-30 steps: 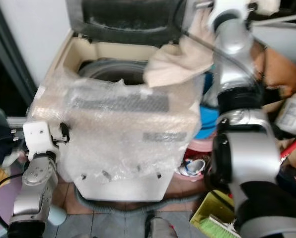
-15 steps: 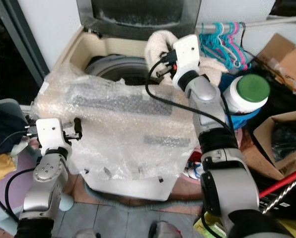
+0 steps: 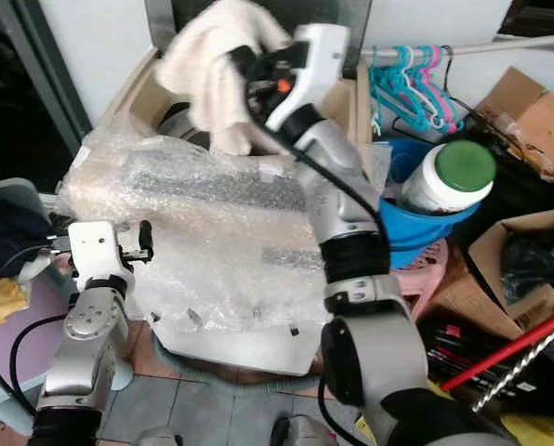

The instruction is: Clothes washing

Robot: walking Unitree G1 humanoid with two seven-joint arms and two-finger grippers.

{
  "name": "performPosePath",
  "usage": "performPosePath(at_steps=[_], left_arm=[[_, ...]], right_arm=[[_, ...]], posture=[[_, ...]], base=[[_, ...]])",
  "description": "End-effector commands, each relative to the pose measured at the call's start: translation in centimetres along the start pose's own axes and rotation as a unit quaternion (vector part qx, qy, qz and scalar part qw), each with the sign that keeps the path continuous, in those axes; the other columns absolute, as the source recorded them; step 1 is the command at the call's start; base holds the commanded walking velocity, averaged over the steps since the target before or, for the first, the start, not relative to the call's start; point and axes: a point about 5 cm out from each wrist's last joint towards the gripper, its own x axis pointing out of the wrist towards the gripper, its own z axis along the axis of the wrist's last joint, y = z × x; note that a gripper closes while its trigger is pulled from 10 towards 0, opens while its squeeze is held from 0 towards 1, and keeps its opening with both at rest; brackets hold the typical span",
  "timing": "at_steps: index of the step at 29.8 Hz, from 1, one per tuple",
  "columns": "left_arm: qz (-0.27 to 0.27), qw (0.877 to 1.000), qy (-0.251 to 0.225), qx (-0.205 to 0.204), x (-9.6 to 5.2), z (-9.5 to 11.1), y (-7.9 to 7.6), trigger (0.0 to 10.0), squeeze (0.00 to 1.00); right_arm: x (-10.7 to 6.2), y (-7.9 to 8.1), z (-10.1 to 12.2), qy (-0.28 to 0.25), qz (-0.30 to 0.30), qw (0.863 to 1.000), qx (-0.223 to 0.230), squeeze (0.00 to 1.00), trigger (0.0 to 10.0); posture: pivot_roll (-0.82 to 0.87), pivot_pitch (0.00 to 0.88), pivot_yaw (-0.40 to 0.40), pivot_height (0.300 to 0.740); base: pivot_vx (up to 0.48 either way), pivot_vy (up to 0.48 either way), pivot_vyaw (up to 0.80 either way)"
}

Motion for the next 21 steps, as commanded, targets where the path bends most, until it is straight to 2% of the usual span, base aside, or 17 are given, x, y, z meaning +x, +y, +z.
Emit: performPosePath(at_steps=[1,2,3,6,8,10,11,12,13,15,16,18,21], left_arm=[[0.003,1.0,0.003,0.004,0.0,0.0,0.2,10.0,0.0],[0.003,1.0,0.003,0.004,0.0,0.0,0.2,10.0,0.0],[-0.001,1.0,0.004,0.006,0.1,-0.1,0.1,10.0,0.0],[-0.002,1.0,0.006,0.006,0.2,-0.1,0.0,10.0,0.0],[-0.002,1.0,0.01,0.008,0.3,-0.2,0.0,10.0,0.0],[-0.004,1.0,0.011,0.008,0.3,-0.2,0.0,10.0,0.0],[-0.004,1.0,0.011,0.008,0.3,-0.2,0.0,10.0,0.0],[-0.007,1.0,0.013,0.007,0.3,-0.2,-0.1,10.0,0.0],[-0.007,1.0,0.013,0.007,0.3,-0.2,-0.1,10.0,0.0],[-0.006,1.0,0.014,0.003,0.4,-0.2,-0.1,10.0,0.0],[-0.006,1.0,0.014,0.003,0.4,-0.2,-0.1,10.0,0.0],[-0.004,1.0,0.009,0.004,0.4,-0.1,0.1,10.0,0.0],[-0.008,1.0,0.011,0.006,0.4,-0.2,0.1,10.0,0.0]], right_arm=[[-1.1,-1.7,-0.5,0.028,-0.051,0.995,-0.075,1.0,10.0],[-1.1,-1.7,-0.5,0.028,-0.051,0.995,-0.075,1.0,10.0],[-1.7,-2.7,-0.7,0.043,-0.085,0.99,-0.105,1.0,10.0],[-3.1,-5.0,-0.7,0.059,-0.161,0.977,-0.124,1.0,10.0],[-4.4,-6.2,-0.7,0.071,-0.191,0.969,-0.139,1.0,10.0],[-5.8,-6.7,-0.8,0.074,-0.196,0.967,-0.143,1.0,10.0],[-5.8,-6.7,-0.8,0.074,-0.196,0.967,-0.143,1.0,10.0],[-7.0,-6.6,-1.0,0.072,-0.185,0.968,-0.153,1.0,10.0],[-7.0,-6.6,-1.0,0.072,-0.185,0.968,-0.153,1.0,10.0],[-8.4,-6.2,-1.4,0.066,-0.18,0.969,-0.153,1.0,10.0],[-8.4,-6.2,-1.4,0.066,-0.18,0.969,-0.153,1.0,10.0],[-10.4,-5.3,-2.0,0.068,-0.167,0.968,-0.176,1.0,10.0],[-11.3,-4.7,-2.7,0.076,-0.17,0.968,-0.168,1.0,10.0]], posture=[[0.0,0.0,-0.031,0.74],[0.0,0.0,-0.031,0.74],[-0.01,0.0,-0.027,0.74],[-0.01,0.0,-0.022,0.74],[-0.02,0.0,-0.018,0.74],[-0.03,0.0,-0.013,0.74],[-0.03,0.0,-0.013,0.74],[-0.03,0.0,-0.01,0.74],[-0.03,0.0,-0.01,0.74],[-0.03,0.0,-0.009,0.74],[-0.03,0.0,-0.009,0.74],[-0.04,0.0,-0.005,0.74],[-0.04,0.0,0.002,0.74]], base=[[0.0,0.0,0.0],[0.0,0.0,0.0],[0.0,0.0,0.0],[0.0,0.0,0.0],[0.0,0.0,0.0],[0.0,0.0,0.0],[0.0,0.0,0.0],[0.0,0.0,0.0],[0.0,0.0,0.0],[0.0,0.0,0.0],[0.0,0.0,0.0],[0.0,0.0,0.0],[0.0,0.0,0.0]])
